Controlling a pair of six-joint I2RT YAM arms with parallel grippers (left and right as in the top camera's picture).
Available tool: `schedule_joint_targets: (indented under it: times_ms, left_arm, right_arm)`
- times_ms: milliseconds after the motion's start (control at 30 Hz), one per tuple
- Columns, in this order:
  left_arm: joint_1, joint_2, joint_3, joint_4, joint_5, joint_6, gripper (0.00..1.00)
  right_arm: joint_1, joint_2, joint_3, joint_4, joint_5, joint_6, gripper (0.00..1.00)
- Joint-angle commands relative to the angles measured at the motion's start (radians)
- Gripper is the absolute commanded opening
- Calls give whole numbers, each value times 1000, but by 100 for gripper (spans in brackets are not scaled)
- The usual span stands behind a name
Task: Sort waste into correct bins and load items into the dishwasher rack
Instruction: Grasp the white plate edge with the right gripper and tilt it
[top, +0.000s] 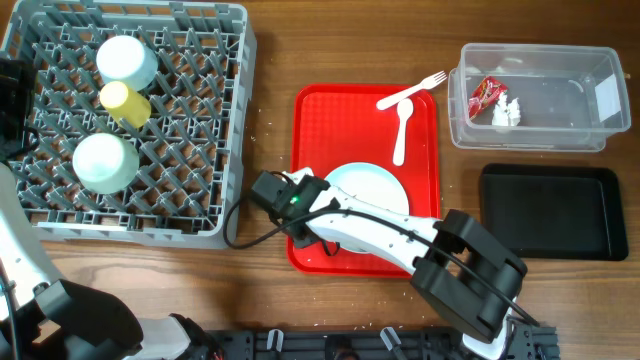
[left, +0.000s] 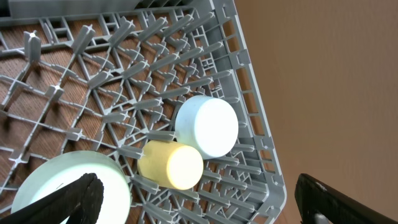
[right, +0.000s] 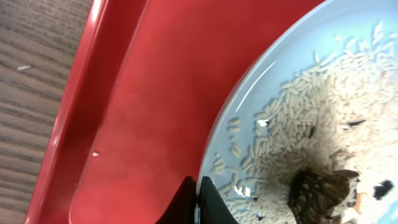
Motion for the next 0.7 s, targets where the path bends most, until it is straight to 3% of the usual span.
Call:
schedule_joint_targets:
  times_ms: [0,400,667]
  left_arm:
    - [-3,-18,-3,3,5,-5,100]
    - [-3,-18,-3,3,5,-5,100]
    - [-3,-18,-3,3,5,-5,100]
  right_arm:
    - [-3,12,82,-30,94,14,4]
    - [-43,12,169,-183,206,93,4]
    - [-214,-9,179,-307,226,264,4]
